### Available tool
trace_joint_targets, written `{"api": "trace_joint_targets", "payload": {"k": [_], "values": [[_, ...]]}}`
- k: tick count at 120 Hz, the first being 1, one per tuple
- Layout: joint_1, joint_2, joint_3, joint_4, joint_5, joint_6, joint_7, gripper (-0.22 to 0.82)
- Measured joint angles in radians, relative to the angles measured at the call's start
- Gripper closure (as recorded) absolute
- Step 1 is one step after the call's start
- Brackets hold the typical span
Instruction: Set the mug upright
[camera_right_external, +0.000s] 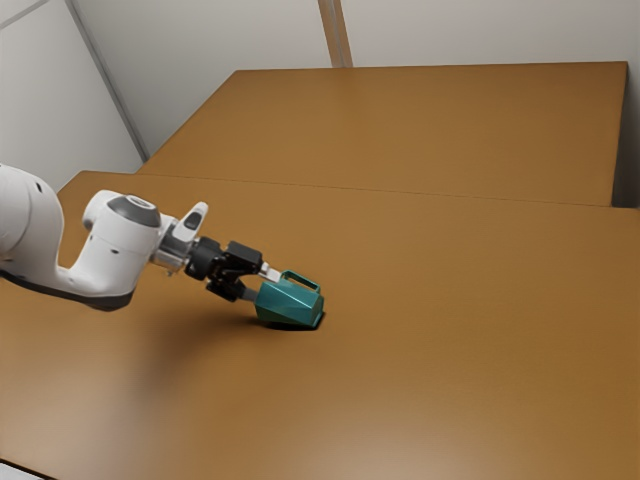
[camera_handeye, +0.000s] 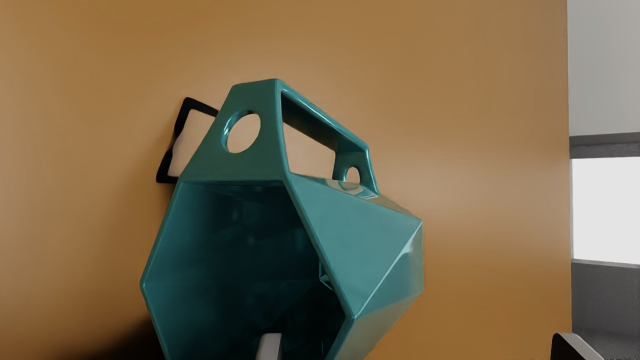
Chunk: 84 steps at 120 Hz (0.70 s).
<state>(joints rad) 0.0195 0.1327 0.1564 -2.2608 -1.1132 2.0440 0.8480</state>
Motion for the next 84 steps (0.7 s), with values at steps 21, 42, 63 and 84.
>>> {"api": "trace_joint_targets", "payload": {"k": [21,42,63,84], "values": [[-0.010,0.023,0.000,0.001,-0.017,0.002,0.013,0.02],[-0.028,0.030,0.000,0.001,-0.040,0.008,0.027,0.02],[-0.038,0.036,0.000,0.001,-0.054,0.013,0.038,0.04],[-0.044,0.041,0.000,0.001,-0.070,0.015,0.045,0.23]]}}
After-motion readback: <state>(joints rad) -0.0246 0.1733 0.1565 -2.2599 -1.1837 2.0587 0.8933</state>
